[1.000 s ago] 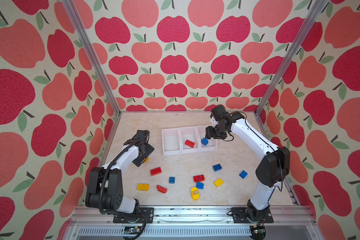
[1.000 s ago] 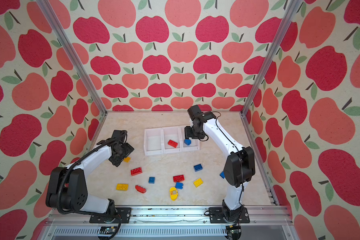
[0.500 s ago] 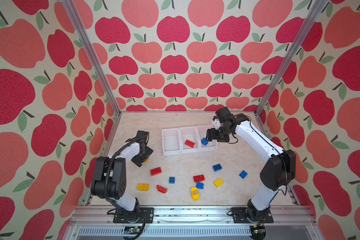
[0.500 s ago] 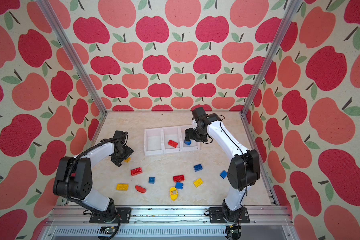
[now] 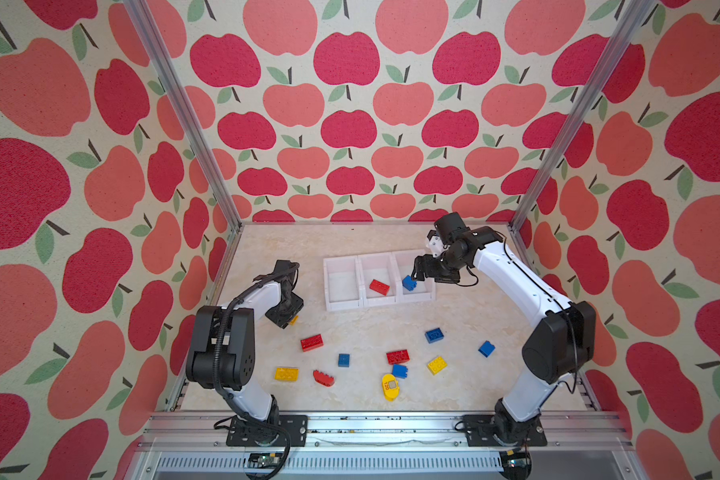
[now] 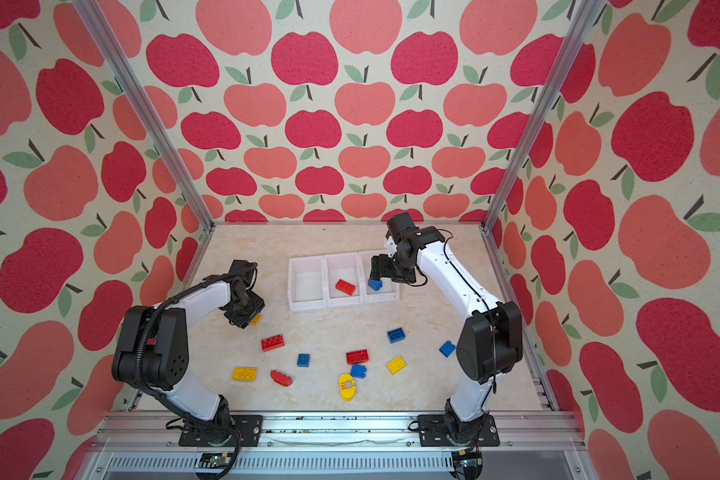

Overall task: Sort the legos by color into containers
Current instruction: 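Lower the left gripper onto the yellow 2x4 brick and close while the right gripper rises, then carry the yellow brick into the nearest bin while the right gripper moves off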

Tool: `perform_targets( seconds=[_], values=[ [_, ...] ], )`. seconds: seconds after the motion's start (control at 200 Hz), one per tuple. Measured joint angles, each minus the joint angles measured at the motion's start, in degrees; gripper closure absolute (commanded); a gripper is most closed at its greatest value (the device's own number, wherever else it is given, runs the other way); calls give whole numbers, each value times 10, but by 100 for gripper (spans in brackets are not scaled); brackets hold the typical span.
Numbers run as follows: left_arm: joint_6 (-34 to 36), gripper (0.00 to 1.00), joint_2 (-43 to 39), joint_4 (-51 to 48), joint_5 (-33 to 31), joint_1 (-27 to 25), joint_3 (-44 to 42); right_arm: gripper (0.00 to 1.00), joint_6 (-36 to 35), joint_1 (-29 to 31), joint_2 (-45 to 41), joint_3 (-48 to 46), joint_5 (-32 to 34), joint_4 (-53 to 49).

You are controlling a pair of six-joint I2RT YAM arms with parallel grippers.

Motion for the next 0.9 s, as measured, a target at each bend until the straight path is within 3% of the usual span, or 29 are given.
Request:
perform_targets(
  seconds=[0.355,0.57,0.9],
  values=[
    [-1,67,0,-3,-1,0,1,17,0,-3,-1,-4,-1,0],
    [-2,69,-16,-15,-10,-4,2,17,1,-4,-10,-19,-6,7],
    [19,73,-70,-49,-65,-79,41,17,6,-12,-39,-53,-11,22]
  ],
)
